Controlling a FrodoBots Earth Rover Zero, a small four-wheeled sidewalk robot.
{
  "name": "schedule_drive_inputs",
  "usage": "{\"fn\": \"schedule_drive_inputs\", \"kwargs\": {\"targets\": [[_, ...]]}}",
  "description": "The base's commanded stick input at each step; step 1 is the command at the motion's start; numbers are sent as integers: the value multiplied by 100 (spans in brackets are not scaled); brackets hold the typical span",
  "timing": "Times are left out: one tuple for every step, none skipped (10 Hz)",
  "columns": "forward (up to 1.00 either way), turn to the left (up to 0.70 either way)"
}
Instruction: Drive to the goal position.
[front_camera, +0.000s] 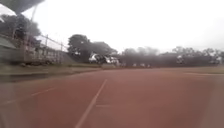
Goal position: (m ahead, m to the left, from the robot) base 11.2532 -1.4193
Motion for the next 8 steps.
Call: {"fn": "schedule_drive_inputs", "kwargs": {"targets": [[100,0],[100,0],[100,-8],[100,-20],[100,-33],[100,-33],[100,-33],[100,-33]]}}
